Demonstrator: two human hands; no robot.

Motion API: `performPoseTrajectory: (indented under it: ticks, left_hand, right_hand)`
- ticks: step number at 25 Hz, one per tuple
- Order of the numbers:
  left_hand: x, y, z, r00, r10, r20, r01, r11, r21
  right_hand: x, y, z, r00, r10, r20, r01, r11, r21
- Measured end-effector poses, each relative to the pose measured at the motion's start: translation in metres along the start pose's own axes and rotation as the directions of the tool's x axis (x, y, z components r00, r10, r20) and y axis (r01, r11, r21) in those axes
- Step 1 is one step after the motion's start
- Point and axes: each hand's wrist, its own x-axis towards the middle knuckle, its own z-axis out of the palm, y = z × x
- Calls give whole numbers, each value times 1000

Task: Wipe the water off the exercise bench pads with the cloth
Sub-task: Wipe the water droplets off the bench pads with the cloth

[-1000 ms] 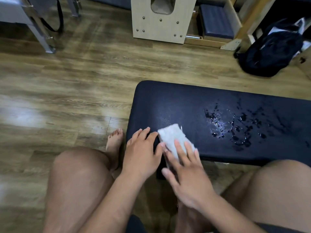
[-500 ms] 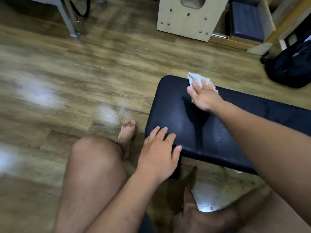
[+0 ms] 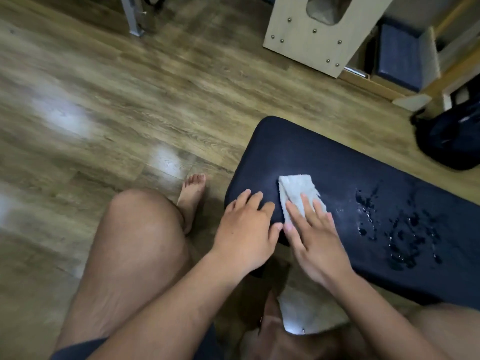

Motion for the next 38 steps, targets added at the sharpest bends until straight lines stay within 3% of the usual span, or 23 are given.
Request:
performPoseTrajectory:
  ticks: [5,8,10,12,14,16,19,20,21,23,24,25,27,31,33,34,36,38]
  left_hand:
    - [-2,-1,0,989,53,141,-71,990,125]
    - [3,-1,-1,987,95,130,-110,987,116]
    - [5,-4,1,988,104,117,-118,986,122]
    - [6,-3,2,986,95,139,-112,986,120]
    - [9,2,2,980,107,167,-132,980,148]
    - [14,9,4,956,134,260,-187,963,194]
    - [15,12,10,950,131,285,-190,963,190]
    - [13,10,10,953,128,275,-182,966,181]
    - [11,8,8,956,134,260,-184,967,179]
    - [9,4,6,963,155,221,-195,966,172]
    - [8,3,7,962,157,224,-202,960,194]
    - [7,3,4,957,147,252,-203,956,212]
    - [4,4,-2,960,152,235,-195,965,174]
    - [-10,2,-23,963,262,62,-264,964,27]
    - [-15,5,-15,949,302,90,-303,953,-2]
    - [-14,7,-7,942,320,99,-325,945,38]
    - [-15,2,-2,962,274,10,-274,960,55]
    - [-18,-4,-2,969,246,-2,-246,967,68]
  right_hand:
    - [130,-24,-32,957,-277,83,286,949,-131]
    - [212,-33,-49,965,-261,28,260,940,-220]
    - [229,-48,-53,947,-316,59,321,919,-227]
    - [205,-65,-45,863,-479,160,504,825,-254]
    - [152,-84,-41,729,-635,256,677,724,-134]
    - [121,-86,-42,604,-731,319,769,640,11]
    - [149,-75,-58,432,-795,425,889,455,-52]
    - [169,-70,-66,462,-777,428,878,470,-95]
    - [191,-65,-74,550,-739,389,827,547,-130]
    - [234,-56,-92,788,-566,243,613,760,-215]
    - [247,-53,-96,859,-485,165,512,827,-233]
    - [248,-56,-95,885,-451,112,465,857,-223]
    - [222,-65,-78,833,-538,133,554,816,-166]
    - [130,-86,-35,628,-715,306,749,662,10]
    - [127,-83,-39,569,-755,325,801,599,-10]
    - [139,-80,-46,582,-753,308,801,596,-57]
    - [179,-69,-62,714,-674,191,699,701,-140]
    - [228,-57,-75,857,-501,119,515,834,-196]
